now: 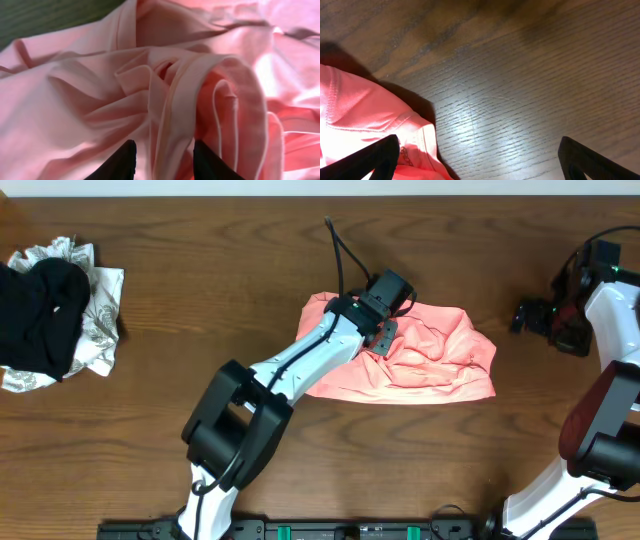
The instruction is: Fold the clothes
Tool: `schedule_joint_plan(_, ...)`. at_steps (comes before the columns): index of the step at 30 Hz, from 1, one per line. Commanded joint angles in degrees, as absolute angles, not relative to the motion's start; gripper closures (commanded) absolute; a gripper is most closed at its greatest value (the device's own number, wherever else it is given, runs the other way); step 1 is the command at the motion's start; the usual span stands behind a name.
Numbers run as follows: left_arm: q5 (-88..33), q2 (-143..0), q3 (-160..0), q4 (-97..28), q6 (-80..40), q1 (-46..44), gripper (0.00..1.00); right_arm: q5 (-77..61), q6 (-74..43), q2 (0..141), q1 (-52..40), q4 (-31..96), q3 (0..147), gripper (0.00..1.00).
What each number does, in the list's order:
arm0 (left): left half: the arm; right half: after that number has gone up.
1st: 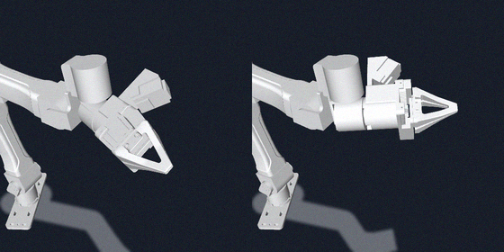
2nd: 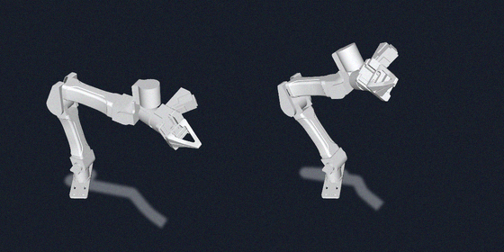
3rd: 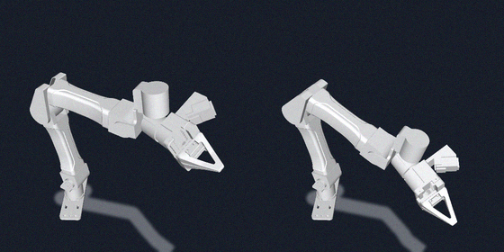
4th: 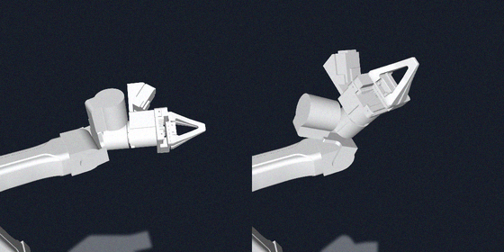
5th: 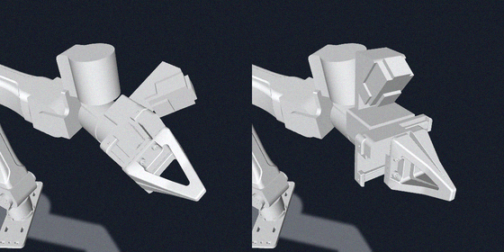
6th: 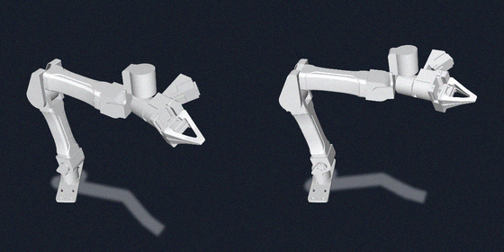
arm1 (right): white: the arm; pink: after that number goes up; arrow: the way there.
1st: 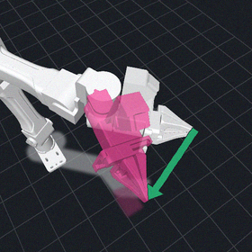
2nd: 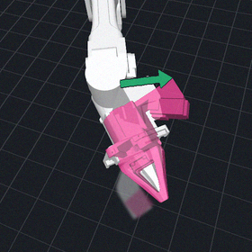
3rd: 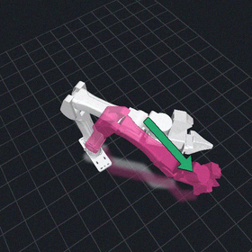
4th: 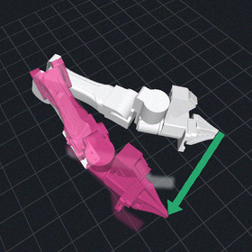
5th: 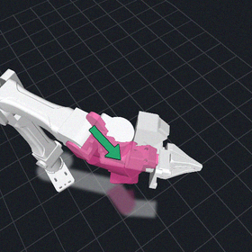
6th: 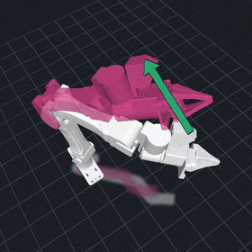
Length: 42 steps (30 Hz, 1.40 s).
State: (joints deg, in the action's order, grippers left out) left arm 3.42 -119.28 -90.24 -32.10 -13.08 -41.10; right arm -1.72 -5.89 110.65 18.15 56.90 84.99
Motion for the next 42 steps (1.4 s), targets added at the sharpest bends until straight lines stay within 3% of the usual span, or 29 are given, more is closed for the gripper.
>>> schedule_joint_plan(1, 4.1, -121.8, -89.2, -32.1, -12.7, -41.2, 0.62, -2.0, -6.8, 110.1, 18.3, 56.7, 84.6, 0.01)
schedule_joint_plan(3, 4.1, -122.0, -89.2, -31.9, -12.7, -41.2, 0.67, -2.0, -6.8, 110.1, 18.3, 56.8, 84.6, 0.01)
schedule_joint_plan(6, 4.1, -121.9, -89.4, -31.0, -12.7, -41.2, 0.92, -2.0, -6.8, 110.1, 18.3, 56.7, 84.6, 0.01)
schedule_joint_plan(7, 4.1, -121.9, -89.6, -31.0, -12.7, -41.2, 0.94, -2.0, -6.8, 110.1, 18.3, 56.7, 84.6, 0.01)
schedule_joint_plan(37, 3.9, -121.4, -93.8, -25.6, -13.5, -47.8, 0.94, -2.0, -6.9, 110.1, 18.1, 56.6, 84.6, 0.01)
schedule_joint_plan(42, 3.6, -122.2, -93.7, -24.9, -13.6, -48.6, 0.88, -2.0, -7.3, 110.1, 17.9, 56.5, 84.6, 0.01)
